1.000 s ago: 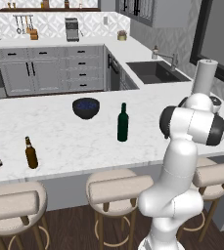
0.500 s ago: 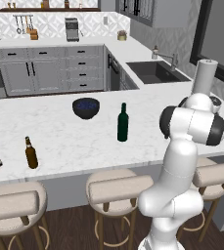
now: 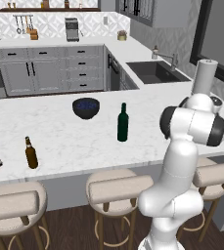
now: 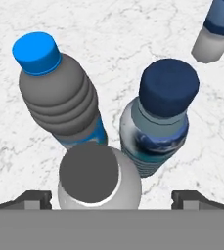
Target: Move the plastic bottles in the middle to the plastics group, and the glass bottles in the middle to the glass group.
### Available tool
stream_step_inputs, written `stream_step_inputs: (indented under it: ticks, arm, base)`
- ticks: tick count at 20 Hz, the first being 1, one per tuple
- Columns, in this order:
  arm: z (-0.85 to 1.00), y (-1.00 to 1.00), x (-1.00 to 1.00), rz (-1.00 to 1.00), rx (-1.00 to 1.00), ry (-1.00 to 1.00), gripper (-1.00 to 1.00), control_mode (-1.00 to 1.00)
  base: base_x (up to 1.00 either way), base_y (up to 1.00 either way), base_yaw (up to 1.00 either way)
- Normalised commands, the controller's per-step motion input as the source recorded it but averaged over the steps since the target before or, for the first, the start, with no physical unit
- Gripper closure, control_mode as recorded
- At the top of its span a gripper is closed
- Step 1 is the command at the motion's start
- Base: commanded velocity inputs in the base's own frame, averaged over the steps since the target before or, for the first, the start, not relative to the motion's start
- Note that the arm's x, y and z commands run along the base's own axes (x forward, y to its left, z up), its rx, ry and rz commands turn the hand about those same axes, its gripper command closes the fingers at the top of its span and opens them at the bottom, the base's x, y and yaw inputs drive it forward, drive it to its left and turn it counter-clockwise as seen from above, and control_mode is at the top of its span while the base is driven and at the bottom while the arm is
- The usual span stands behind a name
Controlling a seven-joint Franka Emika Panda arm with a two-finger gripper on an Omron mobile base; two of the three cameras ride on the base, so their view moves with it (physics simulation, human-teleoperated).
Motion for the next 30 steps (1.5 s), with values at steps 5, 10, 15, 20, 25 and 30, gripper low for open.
stream_step_inputs:
  ticks: [5,10,15,20,25,30]
  arm:
    - [0.5,0.19,-0.37,0.0,0.0,-0.03,-1.0,-1.0]
    - [0.72,0.42,-0.3,0.0,0.0,-0.04,-1.0,-1.0]
    - [0.84,0.85,-0.08,0.0,-0.14,0.0,-1.0,-1.0]
    - [0.68,1.0,0.0,-0.01,-0.18,0.0,-1.0,-1.0]
    - [0.15,1.0,0.01,0.0,-0.06,0.0,-1.0,-1.0]
    - [-0.04,1.0,0.18,0.06,0.0,0.0,-1.0,-1.0]
  base:
    - [0.0,0.0,0.0]
    - [0.0,0.0,0.0]
    - [0.0,0.0,0.0]
    - [0.0,0.0,0.0]
    - [0.0,0.0,0.0]
    - [0.0,0.0,0.0]
